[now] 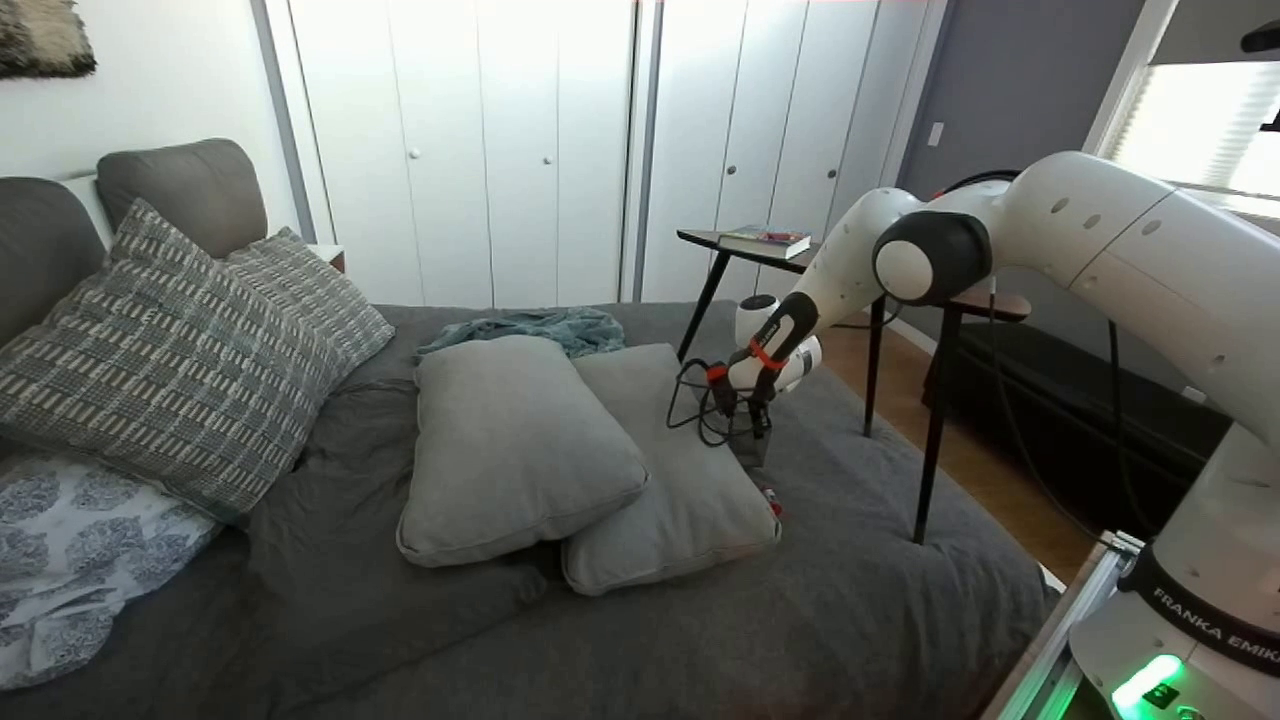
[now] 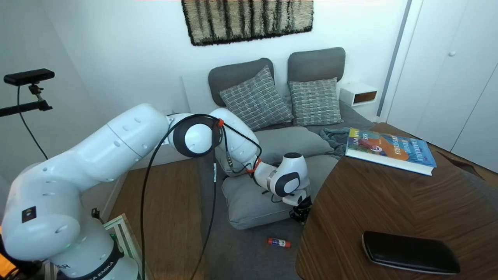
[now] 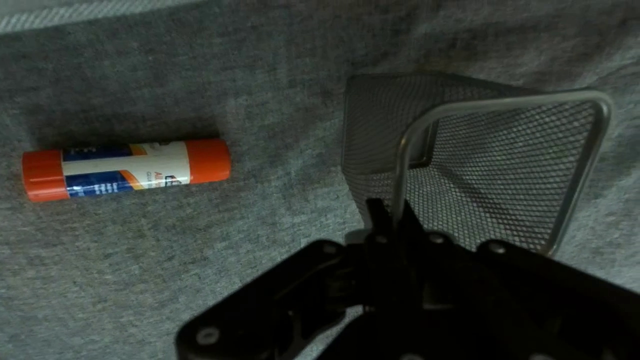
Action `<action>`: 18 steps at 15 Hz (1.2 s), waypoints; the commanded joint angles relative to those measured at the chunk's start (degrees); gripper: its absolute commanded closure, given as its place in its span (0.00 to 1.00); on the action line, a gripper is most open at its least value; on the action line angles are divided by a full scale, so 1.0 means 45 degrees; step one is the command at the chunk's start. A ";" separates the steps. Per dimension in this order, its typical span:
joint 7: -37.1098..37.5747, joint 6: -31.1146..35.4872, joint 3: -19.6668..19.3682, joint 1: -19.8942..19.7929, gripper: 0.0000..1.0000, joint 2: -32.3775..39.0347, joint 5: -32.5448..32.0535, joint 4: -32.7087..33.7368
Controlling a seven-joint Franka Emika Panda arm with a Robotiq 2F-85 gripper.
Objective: Place the small bin on the bed
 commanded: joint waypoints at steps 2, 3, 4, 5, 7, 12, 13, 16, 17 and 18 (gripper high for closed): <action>-0.0407 -0.0235 -0.0031 -0.0009 0.68 0.0508 0.0225 0.0843; -0.0443 -0.0262 -0.0017 -0.0009 0.61 0.0507 0.0242 0.0861; -0.0510 -0.0329 0.0035 -0.0037 0.55 0.0462 0.0274 0.0856; -0.0590 -0.0444 0.0066 -0.0045 0.47 0.0403 0.0278 0.0854; -0.0941 -0.0750 0.0138 0.0068 0.35 -0.0159 0.0182 0.0437; -0.3259 -0.0752 0.1229 0.0060 0.00 -0.2530 0.0257 -0.1388; -0.3972 -0.0478 0.1577 0.0067 0.00 -0.3211 0.0276 -0.2019; -0.5528 0.0597 0.2015 0.0389 0.00 -0.4805 0.0178 -0.3563; -0.5913 0.1145 0.1979 0.0630 0.00 -0.5305 0.0065 -0.4108; -0.6337 0.1641 0.1950 0.0835 0.00 -0.5778 -0.0011 -0.4643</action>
